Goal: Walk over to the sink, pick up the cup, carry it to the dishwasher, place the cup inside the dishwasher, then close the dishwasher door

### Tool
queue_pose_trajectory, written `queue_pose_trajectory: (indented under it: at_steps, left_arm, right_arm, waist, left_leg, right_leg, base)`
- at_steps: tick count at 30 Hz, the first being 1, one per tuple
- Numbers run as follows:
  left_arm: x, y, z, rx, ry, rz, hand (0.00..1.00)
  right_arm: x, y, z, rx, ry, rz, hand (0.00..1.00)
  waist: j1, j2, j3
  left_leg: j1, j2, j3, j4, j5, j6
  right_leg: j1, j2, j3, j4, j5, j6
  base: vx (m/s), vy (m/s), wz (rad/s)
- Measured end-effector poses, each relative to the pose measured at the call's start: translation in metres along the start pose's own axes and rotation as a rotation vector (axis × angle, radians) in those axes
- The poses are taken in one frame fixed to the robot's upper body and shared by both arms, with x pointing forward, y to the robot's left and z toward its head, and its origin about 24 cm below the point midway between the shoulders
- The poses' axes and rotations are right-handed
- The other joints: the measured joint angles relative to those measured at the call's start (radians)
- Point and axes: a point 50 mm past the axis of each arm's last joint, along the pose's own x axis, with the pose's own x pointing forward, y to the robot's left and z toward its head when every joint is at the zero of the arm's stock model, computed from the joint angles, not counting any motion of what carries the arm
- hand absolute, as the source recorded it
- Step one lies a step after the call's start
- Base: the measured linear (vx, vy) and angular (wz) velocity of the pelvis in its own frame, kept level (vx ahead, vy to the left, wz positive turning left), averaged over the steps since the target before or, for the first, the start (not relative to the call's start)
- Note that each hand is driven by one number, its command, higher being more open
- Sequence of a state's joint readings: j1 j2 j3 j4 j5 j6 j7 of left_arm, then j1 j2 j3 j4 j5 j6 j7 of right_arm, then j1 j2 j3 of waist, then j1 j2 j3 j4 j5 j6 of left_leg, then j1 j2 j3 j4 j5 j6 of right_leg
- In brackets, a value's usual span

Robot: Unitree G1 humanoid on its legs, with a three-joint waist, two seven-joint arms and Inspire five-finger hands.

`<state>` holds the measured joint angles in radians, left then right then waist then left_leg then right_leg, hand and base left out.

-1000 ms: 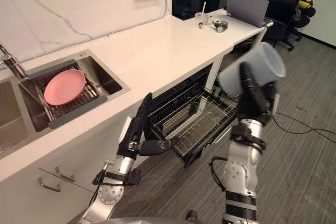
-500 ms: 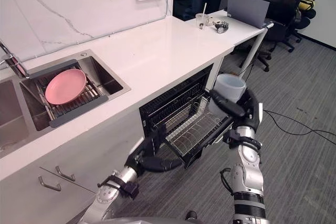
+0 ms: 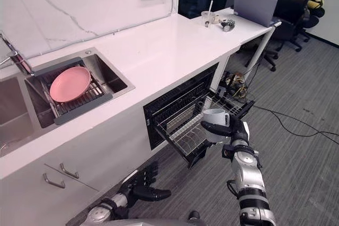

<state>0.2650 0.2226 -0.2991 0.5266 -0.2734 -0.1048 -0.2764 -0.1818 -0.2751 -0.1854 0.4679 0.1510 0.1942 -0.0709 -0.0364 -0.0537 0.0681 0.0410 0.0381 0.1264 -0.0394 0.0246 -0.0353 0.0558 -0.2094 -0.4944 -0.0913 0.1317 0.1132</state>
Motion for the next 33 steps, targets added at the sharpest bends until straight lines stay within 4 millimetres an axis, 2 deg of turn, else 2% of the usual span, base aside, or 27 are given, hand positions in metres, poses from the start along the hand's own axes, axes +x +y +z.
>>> queue_pose_trajectory:
  at_steps: [2, 5, 8, 10, 14, 16, 19, 21, 23, 25, 27, 28, 30, 33]
  left_arm:
    - [-0.007, 0.008, -0.011, -0.004, 0.032, 0.049, 1.0]
    - [-0.014, 0.015, -0.02, -0.001, 0.056, 0.088, 1.0]
    - [-0.01, 0.017, -0.017, 0.013, 0.036, 0.091, 1.0]
    - [-0.006, 0.019, -0.014, 0.005, 0.025, 0.099, 1.0]
    - [-0.002, 0.023, -0.007, -0.02, -0.016, 0.133, 1.0]
    - [0.002, 0.025, 0.002, -0.012, -0.051, 0.135, 1.0]
    - [0.007, 0.026, 0.014, 0.002, -0.104, 0.143, 1.0]
    - [0.01, 0.028, 0.018, 0.002, -0.108, 0.158, 1.0]
    - [0.011, 0.031, 0.019, -0.003, -0.107, 0.18, 1.0]
    - [0.013, 0.035, 0.023, -0.005, -0.113, 0.195, 1.0]
    - [0.013, 0.037, 0.024, -0.013, -0.118, 0.207, 1.0]
    - [0.014, 0.038, 0.027, -0.023, -0.13, 0.217, 1.0]
    - [0.014, 0.038, 0.028, -0.023, -0.133, 0.222, 1.0]
    - [0.016, 0.041, 0.035, -0.017, -0.152, 0.227, 1.0]
  right_arm:
    - [0.006, -0.008, -0.002, -0.042, 0.032, -0.022, 0.0]
    - [0.018, -0.018, 0.008, -0.086, 0.052, -0.046, 0.0]
    - [0.033, -0.031, 0.032, -0.127, 0.053, -0.066, 0.0]
    - [0.039, -0.034, 0.047, -0.144, 0.04, -0.074, 0.0]
    - [0.044, -0.04, 0.069, -0.163, 0.013, -0.07, 0.0]
    - [0.048, -0.045, 0.092, -0.174, -0.018, -0.073, 0.0]
    - [0.051, -0.052, 0.119, -0.169, -0.052, -0.085, 0.0]
    - [0.051, -0.054, 0.13, -0.192, -0.063, -0.085, 0.0]
    - [0.052, -0.056, 0.14, -0.224, -0.068, -0.083, 0.0]
    - [0.05, -0.064, 0.156, -0.264, -0.092, -0.1, 0.0]
    - [0.048, -0.067, 0.166, -0.28, -0.108, -0.113, 0.0]
    - [0.046, -0.073, 0.177, -0.288, -0.122, -0.133, 0.0]
    - [0.044, -0.079, 0.184, -0.298, -0.127, -0.151, 0.0]
    - [0.042, -0.084, 0.191, -0.285, -0.12, -0.176, 0.0]
  waist:
    - [0.022, 0.006, 0.008]
    - [0.037, 0.017, 0.031]
    - [0.058, 0.04, 0.055]
    - [0.06, 0.048, 0.081]
    - [0.08, 0.049, 0.117]
    - [0.085, 0.05, 0.163]
    - [0.103, 0.058, 0.216]
    - [0.112, 0.069, 0.233]
    - [0.126, 0.077, 0.248]
    - [0.138, 0.101, 0.274]
    - [0.142, 0.112, 0.286]
    - [0.146, 0.126, 0.311]
    - [0.15, 0.135, 0.318]
    - [0.153, 0.145, 0.363]
  left_leg:
    - [-0.006, -0.004, -0.019, -0.009, 0.01, 0.004]
    - [-0.029, -0.015, -0.051, -0.013, 0.024, 0.013]
    - [-0.066, -0.033, -0.073, -0.011, 0.039, 0.026]
    - [-0.08, -0.043, -0.088, -0.007, 0.042, 0.031]
    - [-0.125, -0.059, -0.103, 0.014, 0.043, 0.034]
    - [-0.162, -0.074, -0.121, 0.042, 0.042, 0.036]
    - [-0.213, -0.086, -0.138, 0.079, 0.042, 0.042]
    - [-0.237, -0.088, -0.144, 0.09, 0.044, 0.056]
    - [-0.256, -0.088, -0.149, 0.103, 0.042, 0.056]
    - [-0.282, -0.089, -0.163, 0.116, 0.042, 0.054]
    - [-0.296, -0.089, -0.167, 0.116, 0.048, 0.052]
    - [-0.301, -0.088, -0.17, 0.115, 0.053, 0.052]
    - [-0.319, -0.088, -0.171, 0.114, 0.059, 0.052]
    - [-0.326, -0.089, -0.172, 0.113, 0.068, 0.061]
  right_leg:
    - [0.001, -0.003, -0.018, 0.0, 0.001, 0.0]
    - [-0.002, -0.013, -0.053, 0.0, 0.002, 0.005]
    - [-0.024, -0.028, -0.071, 0.0, 0.011, 0.014]
    - [-0.027, -0.036, -0.083, 0.002, 0.015, 0.018]
    - [-0.053, -0.049, -0.095, 0.006, 0.027, 0.026]
    - [-0.066, -0.061, -0.112, 0.006, 0.037, 0.028]
    - [-0.087, -0.072, -0.119, 0.006, 0.053, 0.029]
    - [-0.1, -0.074, -0.123, 0.006, 0.059, 0.028]
    - [-0.109, -0.073, -0.124, 0.006, 0.064, 0.028]
    - [-0.119, -0.071, -0.137, 0.007, 0.068, 0.025]
    - [-0.131, -0.07, -0.141, 0.007, 0.071, 0.022]
    - [-0.135, -0.07, -0.143, 0.012, 0.071, 0.022]
    - [-0.156, -0.072, -0.143, 0.018, 0.071, 0.021]
    - [-0.164, -0.073, -0.144, 0.023, 0.072, 0.021]
  base:
    - [0.0, 0.01, 0.32]
    - [-0.01, 0.021, 0.35]
    - [0.0, 0.053, 0.23]
    - [0.0, 0.048, 0.23]
    - [0.01, 0.046, 0.16]
    - [-0.04, 0.069, 0.25]
    - [-0.06, 0.051, 0.22]
    - [-0.09, 0.037, 0.18]
    - [-0.07, 0.02, 0.1]
    - [-0.08, 0.007, 0.17]
    - [-0.07, 0.008, 0.12]
    - [-0.06, 0.01, 0.05]
    - [-0.02, 0.005, 0.02]
    - [0.0, 0.0, 0.0]
